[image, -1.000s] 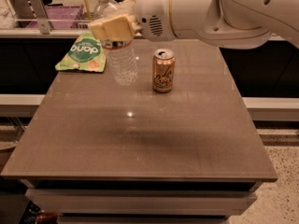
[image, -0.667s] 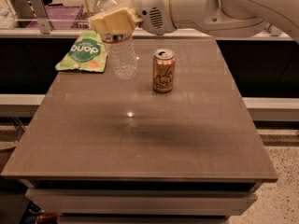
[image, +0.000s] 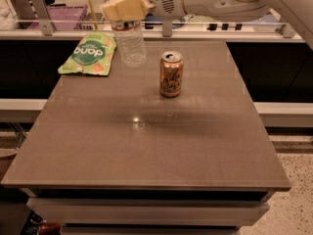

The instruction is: Move water bottle near green rice chip bag

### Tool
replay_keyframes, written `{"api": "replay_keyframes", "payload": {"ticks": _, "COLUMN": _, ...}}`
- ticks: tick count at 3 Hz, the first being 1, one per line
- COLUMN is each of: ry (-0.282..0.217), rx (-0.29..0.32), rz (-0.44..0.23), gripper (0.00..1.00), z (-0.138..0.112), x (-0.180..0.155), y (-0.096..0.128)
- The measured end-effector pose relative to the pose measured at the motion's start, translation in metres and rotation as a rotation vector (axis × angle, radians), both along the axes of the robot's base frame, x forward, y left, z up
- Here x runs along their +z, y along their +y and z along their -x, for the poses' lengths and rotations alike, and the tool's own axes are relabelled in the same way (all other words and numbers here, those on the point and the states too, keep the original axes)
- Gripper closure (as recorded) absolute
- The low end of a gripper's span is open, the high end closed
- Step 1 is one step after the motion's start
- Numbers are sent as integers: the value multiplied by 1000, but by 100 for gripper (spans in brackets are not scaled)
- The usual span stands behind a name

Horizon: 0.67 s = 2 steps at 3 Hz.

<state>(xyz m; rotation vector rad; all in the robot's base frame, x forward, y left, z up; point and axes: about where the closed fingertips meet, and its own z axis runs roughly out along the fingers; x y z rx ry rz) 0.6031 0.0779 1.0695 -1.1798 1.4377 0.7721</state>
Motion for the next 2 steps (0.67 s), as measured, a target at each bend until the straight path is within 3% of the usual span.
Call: {"api": "replay_keyframes", "payload": {"ticks": 2, "ry": -17, "rx": 18, "rz": -39, "gripper": 100, "z": -46, "x": -7, "y": 12}}
